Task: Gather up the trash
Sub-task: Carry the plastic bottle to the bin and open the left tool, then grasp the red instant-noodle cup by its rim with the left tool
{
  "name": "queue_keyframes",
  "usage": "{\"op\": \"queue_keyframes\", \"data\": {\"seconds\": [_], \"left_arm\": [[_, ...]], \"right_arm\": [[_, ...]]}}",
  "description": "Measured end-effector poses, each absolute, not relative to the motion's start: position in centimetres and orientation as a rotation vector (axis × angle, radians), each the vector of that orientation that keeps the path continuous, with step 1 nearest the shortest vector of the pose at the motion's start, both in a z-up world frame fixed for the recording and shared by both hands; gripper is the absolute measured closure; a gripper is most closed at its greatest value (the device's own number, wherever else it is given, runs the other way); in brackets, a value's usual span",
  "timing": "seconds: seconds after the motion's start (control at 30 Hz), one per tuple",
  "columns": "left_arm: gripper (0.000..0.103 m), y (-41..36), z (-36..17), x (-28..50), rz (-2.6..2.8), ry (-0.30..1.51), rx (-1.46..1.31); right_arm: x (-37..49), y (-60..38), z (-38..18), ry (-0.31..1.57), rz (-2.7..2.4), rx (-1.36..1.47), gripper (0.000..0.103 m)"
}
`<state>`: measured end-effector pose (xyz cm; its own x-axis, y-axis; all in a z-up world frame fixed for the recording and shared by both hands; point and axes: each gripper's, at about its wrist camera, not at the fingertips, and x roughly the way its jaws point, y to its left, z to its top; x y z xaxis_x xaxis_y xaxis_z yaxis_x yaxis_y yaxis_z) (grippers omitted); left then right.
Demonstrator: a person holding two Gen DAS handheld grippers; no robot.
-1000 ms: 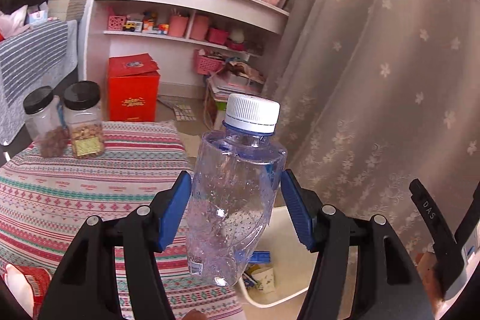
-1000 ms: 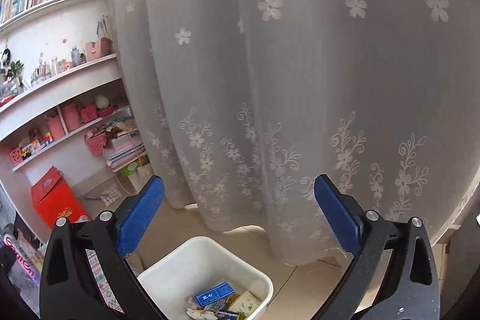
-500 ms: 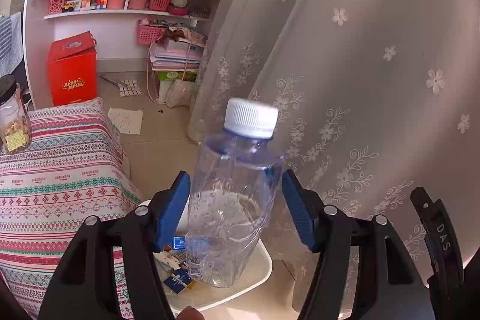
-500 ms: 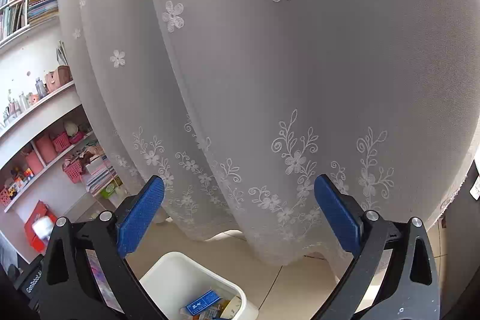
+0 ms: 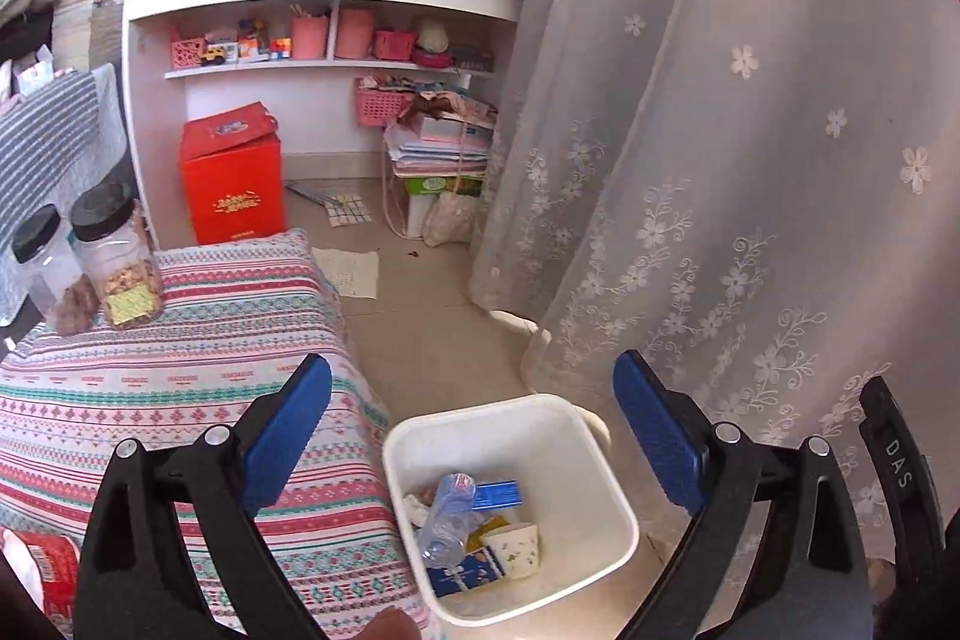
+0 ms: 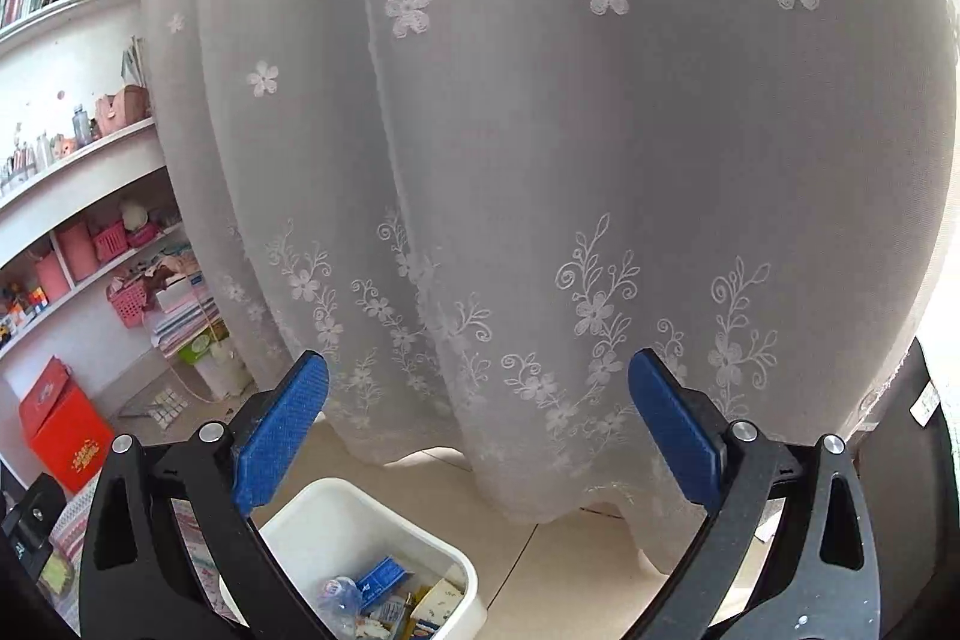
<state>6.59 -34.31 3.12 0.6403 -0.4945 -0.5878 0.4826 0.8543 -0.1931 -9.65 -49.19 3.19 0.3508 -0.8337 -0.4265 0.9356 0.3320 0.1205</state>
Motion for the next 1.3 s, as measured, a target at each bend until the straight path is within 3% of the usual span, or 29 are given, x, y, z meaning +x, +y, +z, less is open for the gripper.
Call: {"op": "queue_keyframes", "data": {"seconds": [0.7, 1.03, 1.3], "left_arm": [[0.009, -8.6, -2.3, 8.8, -0.055, 0.877, 0.091], [0.009, -0.6, -6.9, 7.7, -0.087, 1.136, 0.169], [0.009, 1.0, -8.4, 6.6, -0.174, 1.164, 0.157]], "right_arm": [[1.7, -30.0, 1.8, 0.569, -0.559, 0.070, 0.007], [4.2, -22.7, 0.4, 0.657, -0.330, -0.064, 0.007], [5.2, -21.2, -0.7, 0.702, -0.290, -0.079, 0.007]]}}
